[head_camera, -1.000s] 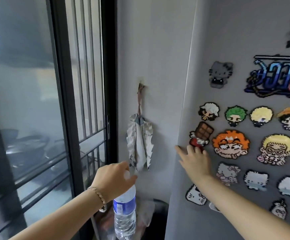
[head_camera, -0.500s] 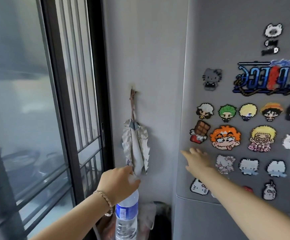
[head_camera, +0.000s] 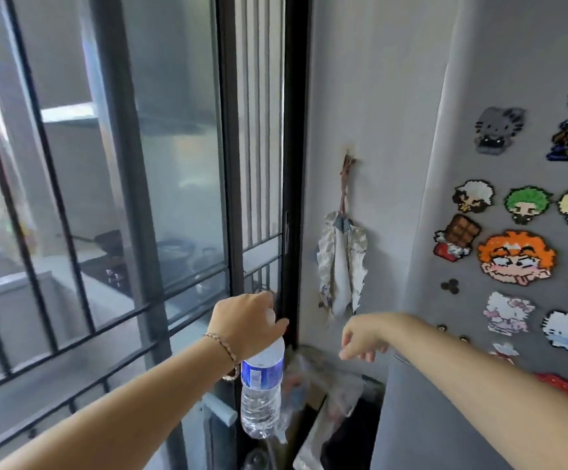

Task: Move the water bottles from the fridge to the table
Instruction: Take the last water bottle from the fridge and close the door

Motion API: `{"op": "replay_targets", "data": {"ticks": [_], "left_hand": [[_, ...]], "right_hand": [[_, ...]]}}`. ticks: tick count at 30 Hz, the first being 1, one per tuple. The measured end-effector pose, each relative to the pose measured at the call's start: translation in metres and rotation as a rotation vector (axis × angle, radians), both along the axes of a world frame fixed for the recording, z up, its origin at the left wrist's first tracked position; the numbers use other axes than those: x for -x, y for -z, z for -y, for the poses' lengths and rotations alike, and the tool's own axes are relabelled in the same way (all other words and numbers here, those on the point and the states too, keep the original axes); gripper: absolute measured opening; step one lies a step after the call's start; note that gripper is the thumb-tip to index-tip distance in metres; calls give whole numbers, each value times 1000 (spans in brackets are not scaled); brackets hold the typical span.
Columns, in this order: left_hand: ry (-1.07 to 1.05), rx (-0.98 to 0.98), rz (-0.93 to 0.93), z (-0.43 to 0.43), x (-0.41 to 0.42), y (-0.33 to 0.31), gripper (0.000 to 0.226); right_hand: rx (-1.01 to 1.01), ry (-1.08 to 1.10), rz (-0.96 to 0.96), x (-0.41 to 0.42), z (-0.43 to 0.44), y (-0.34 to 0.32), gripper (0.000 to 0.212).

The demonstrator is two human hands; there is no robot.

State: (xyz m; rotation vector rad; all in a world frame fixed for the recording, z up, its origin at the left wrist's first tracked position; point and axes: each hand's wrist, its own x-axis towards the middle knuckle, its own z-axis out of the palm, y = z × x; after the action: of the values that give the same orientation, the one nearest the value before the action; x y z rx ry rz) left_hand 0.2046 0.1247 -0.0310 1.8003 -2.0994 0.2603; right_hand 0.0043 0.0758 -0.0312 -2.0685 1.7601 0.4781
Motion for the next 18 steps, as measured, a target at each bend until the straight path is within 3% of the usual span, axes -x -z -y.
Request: {"op": "replay_targets", "data": {"ticks": [6,11,18], "left_hand": [[-416,36,-12,-117,-28,15,36],[-725,41,-14,-259,-47,20,33],[-1142,0,10,-495,-74,33,34]], "right_hand": [[50,-422,-6,-69,-48,22,33],[-2,-762,7,-141,-153,43,20],[-89,-1239,35,-242,-374,64,39]]}}
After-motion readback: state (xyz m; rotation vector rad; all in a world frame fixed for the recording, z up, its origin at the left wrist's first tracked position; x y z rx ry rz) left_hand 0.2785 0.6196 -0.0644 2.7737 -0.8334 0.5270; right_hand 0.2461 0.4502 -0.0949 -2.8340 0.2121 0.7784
